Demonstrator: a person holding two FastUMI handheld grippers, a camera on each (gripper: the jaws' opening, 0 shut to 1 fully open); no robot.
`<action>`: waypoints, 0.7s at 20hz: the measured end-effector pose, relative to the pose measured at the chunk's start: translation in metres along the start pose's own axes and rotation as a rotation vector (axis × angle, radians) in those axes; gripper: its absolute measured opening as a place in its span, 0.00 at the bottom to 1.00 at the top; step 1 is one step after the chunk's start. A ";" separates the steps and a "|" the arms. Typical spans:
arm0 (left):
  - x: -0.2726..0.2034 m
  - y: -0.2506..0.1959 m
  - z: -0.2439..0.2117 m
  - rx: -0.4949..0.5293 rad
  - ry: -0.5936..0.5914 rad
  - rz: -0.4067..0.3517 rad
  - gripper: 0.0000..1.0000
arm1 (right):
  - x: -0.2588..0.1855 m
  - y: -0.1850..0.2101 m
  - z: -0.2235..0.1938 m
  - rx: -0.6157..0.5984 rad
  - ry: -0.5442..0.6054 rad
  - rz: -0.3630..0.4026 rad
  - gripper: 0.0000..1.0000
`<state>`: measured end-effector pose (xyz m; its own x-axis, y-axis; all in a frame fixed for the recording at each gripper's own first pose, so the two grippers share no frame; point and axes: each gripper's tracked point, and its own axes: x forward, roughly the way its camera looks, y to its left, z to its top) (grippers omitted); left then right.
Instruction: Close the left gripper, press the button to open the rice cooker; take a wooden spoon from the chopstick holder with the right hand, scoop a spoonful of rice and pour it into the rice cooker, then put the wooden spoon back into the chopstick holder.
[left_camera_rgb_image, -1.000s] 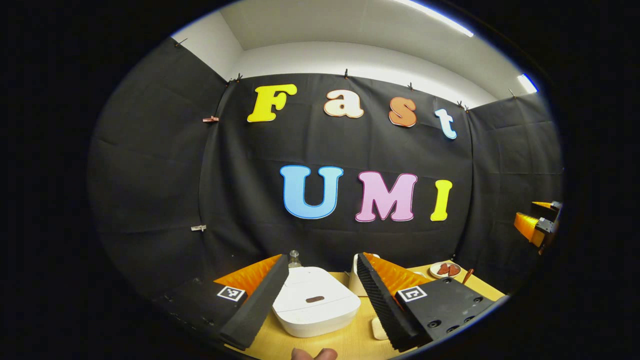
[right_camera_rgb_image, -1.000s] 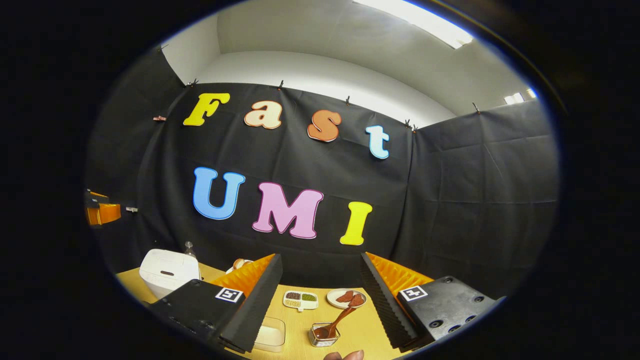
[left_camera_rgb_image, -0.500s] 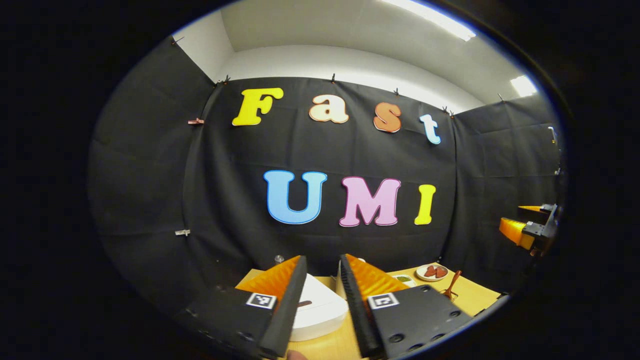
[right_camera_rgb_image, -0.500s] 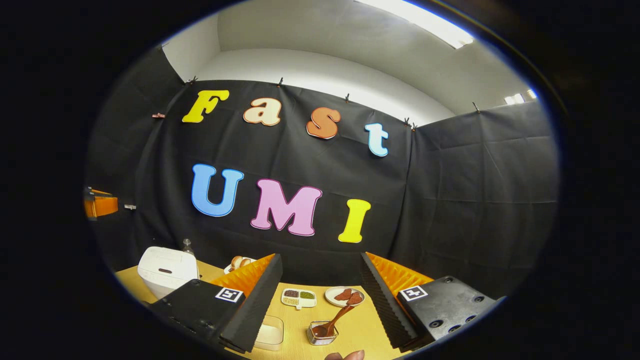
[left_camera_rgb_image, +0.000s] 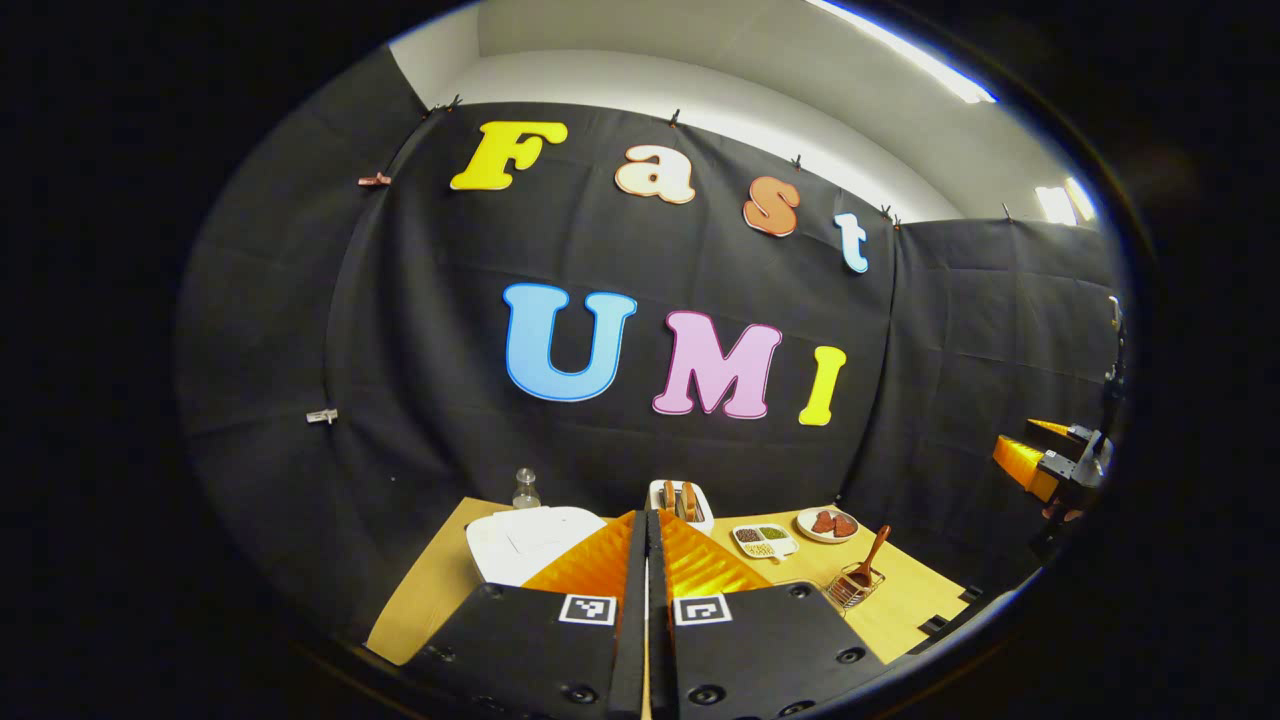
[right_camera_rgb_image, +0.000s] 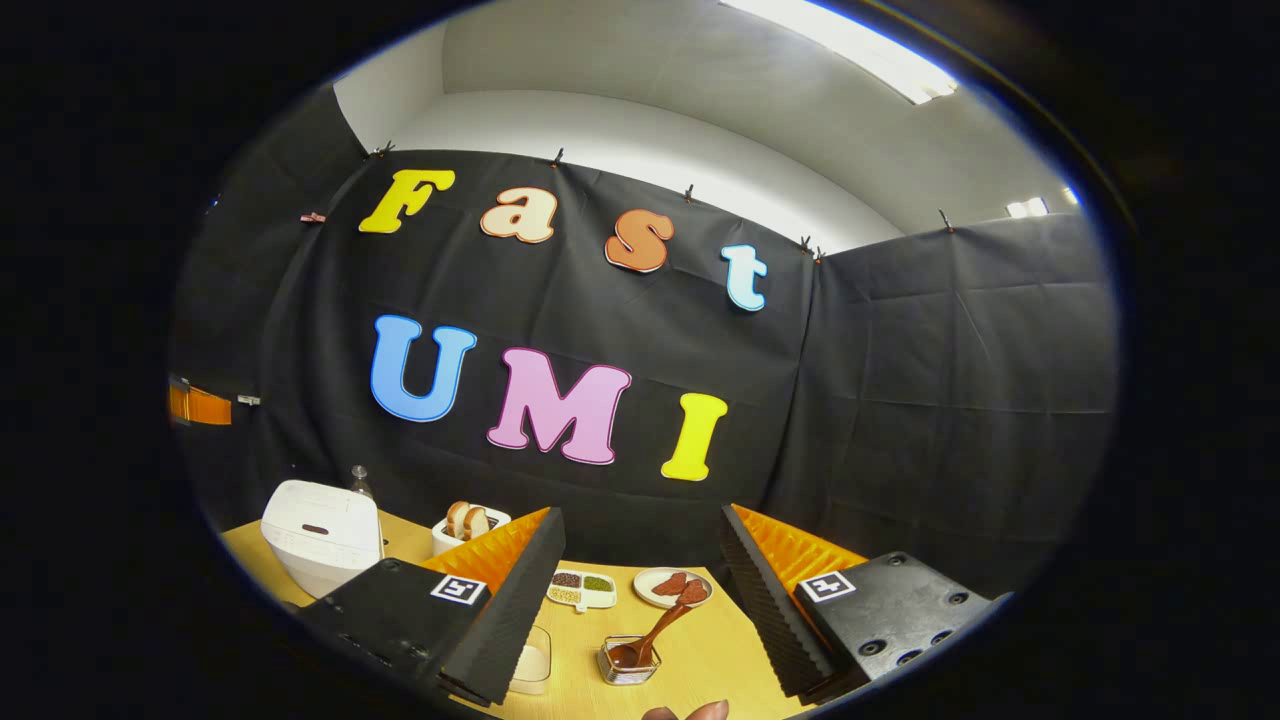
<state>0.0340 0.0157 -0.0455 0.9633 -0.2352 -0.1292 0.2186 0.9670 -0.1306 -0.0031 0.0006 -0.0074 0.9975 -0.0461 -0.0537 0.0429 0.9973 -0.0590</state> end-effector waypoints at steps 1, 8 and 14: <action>0.006 0.006 -0.006 -0.002 0.021 -0.002 0.07 | 0.000 0.000 -0.001 0.001 0.006 -0.006 0.97; 0.064 0.037 -0.065 0.036 0.234 -0.078 0.07 | 0.003 -0.009 -0.006 0.000 0.027 -0.048 0.97; 0.133 0.056 -0.128 0.036 0.473 -0.150 0.07 | 0.002 -0.016 -0.008 -0.030 0.024 -0.102 0.97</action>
<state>0.1544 0.0259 -0.1955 0.7465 -0.3823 -0.5446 0.3625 0.9200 -0.1489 -0.0025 -0.0163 -0.0143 0.9864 -0.1490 -0.0697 0.1420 0.9852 -0.0956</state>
